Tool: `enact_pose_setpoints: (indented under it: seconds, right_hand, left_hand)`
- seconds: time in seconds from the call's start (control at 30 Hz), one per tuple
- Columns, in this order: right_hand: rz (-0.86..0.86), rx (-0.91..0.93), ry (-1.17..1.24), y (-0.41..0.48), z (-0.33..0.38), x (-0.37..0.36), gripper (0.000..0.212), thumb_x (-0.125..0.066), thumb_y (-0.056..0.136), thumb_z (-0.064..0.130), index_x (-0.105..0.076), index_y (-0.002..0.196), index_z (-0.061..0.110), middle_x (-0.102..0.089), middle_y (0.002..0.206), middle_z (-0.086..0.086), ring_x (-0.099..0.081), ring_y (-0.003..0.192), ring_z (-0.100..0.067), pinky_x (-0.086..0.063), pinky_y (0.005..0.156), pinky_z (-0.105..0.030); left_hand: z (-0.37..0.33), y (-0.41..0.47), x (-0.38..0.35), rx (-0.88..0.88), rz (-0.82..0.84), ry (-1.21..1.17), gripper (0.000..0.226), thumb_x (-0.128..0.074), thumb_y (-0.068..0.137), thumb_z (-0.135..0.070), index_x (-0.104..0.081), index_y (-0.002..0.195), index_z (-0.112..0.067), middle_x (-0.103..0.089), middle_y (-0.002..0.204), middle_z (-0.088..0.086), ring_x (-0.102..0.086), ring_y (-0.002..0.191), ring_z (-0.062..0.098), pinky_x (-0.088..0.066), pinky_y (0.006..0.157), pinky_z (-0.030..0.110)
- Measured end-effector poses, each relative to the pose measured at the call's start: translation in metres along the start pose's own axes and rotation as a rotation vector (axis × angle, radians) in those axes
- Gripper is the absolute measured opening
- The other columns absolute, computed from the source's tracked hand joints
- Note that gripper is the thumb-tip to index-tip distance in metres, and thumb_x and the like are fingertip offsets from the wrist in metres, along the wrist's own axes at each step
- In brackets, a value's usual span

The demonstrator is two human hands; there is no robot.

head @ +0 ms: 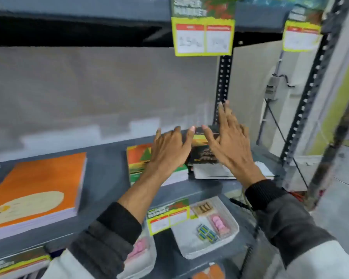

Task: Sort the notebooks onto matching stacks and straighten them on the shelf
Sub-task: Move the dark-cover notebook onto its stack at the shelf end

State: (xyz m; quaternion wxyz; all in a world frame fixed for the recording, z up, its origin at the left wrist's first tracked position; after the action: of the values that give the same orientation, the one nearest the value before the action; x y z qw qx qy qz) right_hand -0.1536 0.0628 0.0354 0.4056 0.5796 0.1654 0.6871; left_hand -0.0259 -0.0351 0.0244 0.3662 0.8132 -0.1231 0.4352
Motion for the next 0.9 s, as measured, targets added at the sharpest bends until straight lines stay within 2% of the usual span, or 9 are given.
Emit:
enact_pose_setpoints:
  seconds: [0.1,0.23,0.33,0.43,0.53,0.6,0.73,0.8,0.9]
  right_hand:
    - [0.136,-0.179,-0.042,-0.013,-0.053,-0.005,0.081,-0.027,0.096,0.065,-0.010,0.157,0.014,-0.013,0.166,-0.010,-0.026,0.148,-0.027,-0.019,0.115,-0.049]
    - [0.328,-0.333,-0.141,-0.037,-0.105,-0.016,0.093,-0.032,0.092,0.069,-0.009,0.155,0.005,-0.036,0.156,-0.019,-0.039,0.140,-0.033,-0.026,0.109,-0.053]
    - [0.417,-0.411,0.028,-0.046,-0.115,-0.024,0.088,-0.041,0.090,0.068,-0.022,0.151,0.008,-0.058,0.139,-0.015,-0.054,0.127,-0.034,-0.030,0.110,-0.060]
    - [0.336,-0.432,0.270,-0.048,-0.113,-0.023,0.070,-0.059,0.087,0.060,-0.037,0.138,0.017,-0.061,0.135,-0.006,-0.058,0.122,-0.031,-0.034,0.106,-0.065]
    - [0.283,-0.517,0.445,-0.050,-0.118,-0.019,0.088,-0.070,0.084,0.049,-0.022,0.151,0.017,-0.056,0.143,-0.006,-0.054,0.127,-0.031,-0.032,0.109,-0.062]
    - [0.251,-0.556,0.538,-0.053,-0.121,-0.019,0.094,-0.074,0.082,0.044,-0.018,0.154,0.021,-0.054,0.144,-0.005,-0.055,0.125,-0.027,-0.034,0.110,-0.060]
    - [0.148,-0.581,0.672,-0.057,-0.117,-0.013,0.084,-0.075,0.085,0.029,-0.025,0.152,0.024,-0.055,0.143,-0.002,-0.054,0.121,-0.013,-0.040,0.109,-0.043]
    - [0.102,-0.562,0.712,-0.055,-0.109,-0.007,0.078,-0.073,0.087,0.019,-0.028,0.151,0.024,-0.053,0.145,-0.003,-0.054,0.120,-0.010,-0.042,0.106,-0.034]
    - [0.077,-0.503,0.695,-0.051,-0.090,0.006,0.075,-0.071,0.088,0.013,-0.031,0.150,0.026,-0.056,0.143,-0.005,-0.056,0.124,-0.015,-0.043,0.108,-0.045]
  left_hand:
    - [-0.021,-0.006,-0.027,-0.042,0.084,0.204,0.074,-0.016,0.103,-0.054,-0.070,0.103,-0.004,-0.075,0.102,0.023,-0.067,0.108,0.035,-0.017,0.122,0.052]
    - [-0.038,-0.013,-0.061,-0.039,0.186,0.317,0.073,-0.020,0.103,-0.053,-0.072,0.102,-0.002,-0.072,0.113,0.024,-0.064,0.115,0.035,-0.012,0.123,0.052]
    - [-0.044,-0.014,-0.064,-0.016,0.127,0.289,0.055,-0.037,0.101,-0.047,-0.071,0.098,-0.004,-0.074,0.109,0.021,-0.065,0.111,0.034,-0.016,0.123,0.052]
    - [-0.045,-0.015,-0.064,0.034,0.049,0.143,0.036,-0.057,0.094,-0.036,-0.063,0.109,-0.004,-0.075,0.105,0.017,-0.068,0.105,0.033,-0.025,0.121,0.048]
    - [-0.038,-0.012,-0.063,0.149,0.003,-0.057,0.056,-0.070,0.087,-0.025,-0.049,0.136,-0.008,-0.075,0.107,0.012,-0.067,0.108,0.035,-0.036,0.115,0.047]
    - [-0.035,-0.011,-0.059,0.191,-0.062,-0.267,0.064,-0.073,0.083,-0.012,-0.046,0.141,-0.014,-0.074,0.115,0.010,-0.067,0.110,0.032,-0.048,0.104,0.044]
    - [-0.031,-0.016,-0.045,0.223,-0.197,-0.591,0.063,-0.068,0.081,0.008,-0.051,0.131,-0.025,-0.073,0.122,0.004,-0.071,0.104,0.019,-0.053,0.092,0.028]
    - [-0.027,-0.018,-0.033,0.236,-0.243,-0.705,0.059,-0.067,0.081,0.012,-0.055,0.122,-0.029,-0.075,0.117,0.002,-0.071,0.096,0.009,-0.059,0.083,0.031]
    - [-0.011,-0.023,-0.013,0.292,-0.260,-0.944,0.054,-0.064,0.083,0.015,-0.056,0.109,-0.032,-0.077,0.105,-0.002,-0.073,0.094,0.005,-0.063,0.078,0.035]
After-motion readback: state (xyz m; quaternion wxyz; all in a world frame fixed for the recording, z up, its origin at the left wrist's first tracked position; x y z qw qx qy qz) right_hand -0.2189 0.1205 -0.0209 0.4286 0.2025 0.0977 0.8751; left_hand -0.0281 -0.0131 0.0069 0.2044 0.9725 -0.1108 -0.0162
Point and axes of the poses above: each hand's wrist, its own y-axis towards the middle knuckle, its own x-axis out of the back of the hand, z = x × y, the point moved 5 cm from there along y, towards the middle knuckle
